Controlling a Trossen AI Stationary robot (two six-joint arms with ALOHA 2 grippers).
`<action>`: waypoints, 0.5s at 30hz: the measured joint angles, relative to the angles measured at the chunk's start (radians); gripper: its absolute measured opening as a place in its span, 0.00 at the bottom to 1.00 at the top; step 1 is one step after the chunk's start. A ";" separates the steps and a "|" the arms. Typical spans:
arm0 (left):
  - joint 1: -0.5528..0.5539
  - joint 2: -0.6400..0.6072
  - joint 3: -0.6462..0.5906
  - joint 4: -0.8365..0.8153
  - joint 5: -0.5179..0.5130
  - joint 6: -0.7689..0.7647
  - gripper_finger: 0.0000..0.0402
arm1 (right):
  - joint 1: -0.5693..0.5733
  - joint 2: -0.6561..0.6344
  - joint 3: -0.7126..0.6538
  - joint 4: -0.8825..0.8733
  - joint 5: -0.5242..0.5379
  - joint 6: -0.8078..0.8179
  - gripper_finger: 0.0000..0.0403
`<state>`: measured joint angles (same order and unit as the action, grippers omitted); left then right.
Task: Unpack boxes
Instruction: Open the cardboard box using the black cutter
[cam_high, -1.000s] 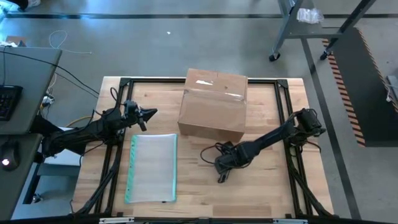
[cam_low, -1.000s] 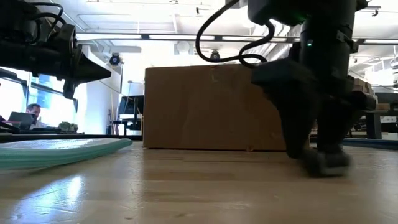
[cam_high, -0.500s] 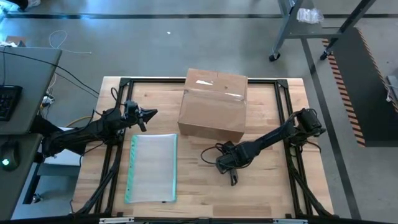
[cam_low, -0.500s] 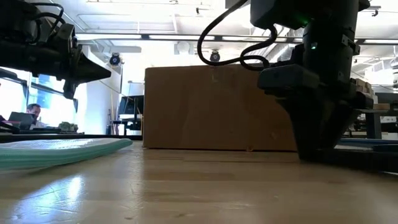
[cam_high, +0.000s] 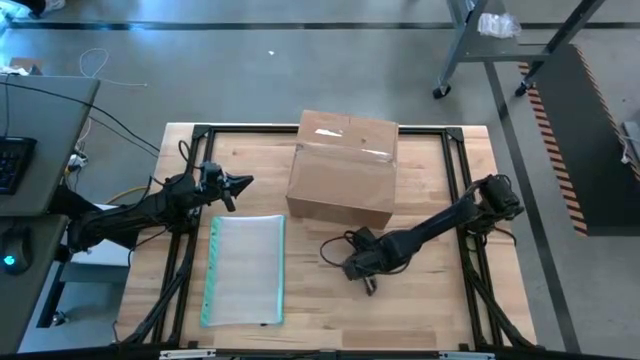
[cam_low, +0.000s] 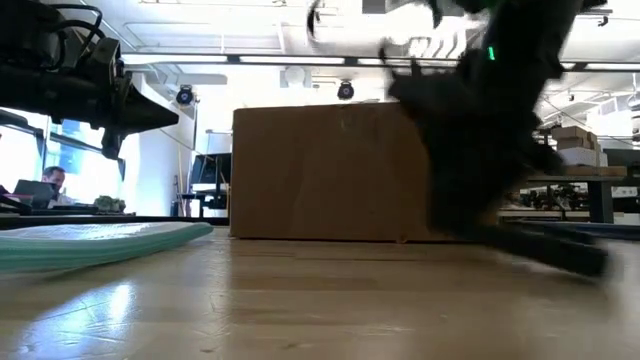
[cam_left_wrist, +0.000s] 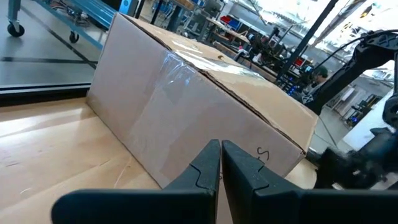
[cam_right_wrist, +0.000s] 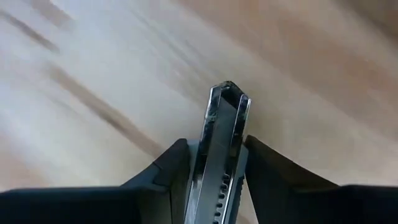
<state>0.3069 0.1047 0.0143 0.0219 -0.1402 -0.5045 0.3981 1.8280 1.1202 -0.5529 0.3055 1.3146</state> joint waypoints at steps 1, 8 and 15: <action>0.000 0.000 0.000 0.000 0.000 0.000 0.00 | 0.007 -0.021 0.000 0.031 0.045 -0.020 0.28; 0.000 0.003 -0.001 0.052 -0.023 -0.205 0.00 | 0.065 -0.117 0.003 0.350 0.358 -0.295 0.28; -0.014 0.029 -0.002 0.113 0.026 -0.244 0.00 | 0.064 -0.139 0.004 0.736 0.556 -0.678 0.28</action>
<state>0.2932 0.1341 0.0120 0.1352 -0.1146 -0.7486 0.4618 1.6886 1.1244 0.1832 0.8615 0.6362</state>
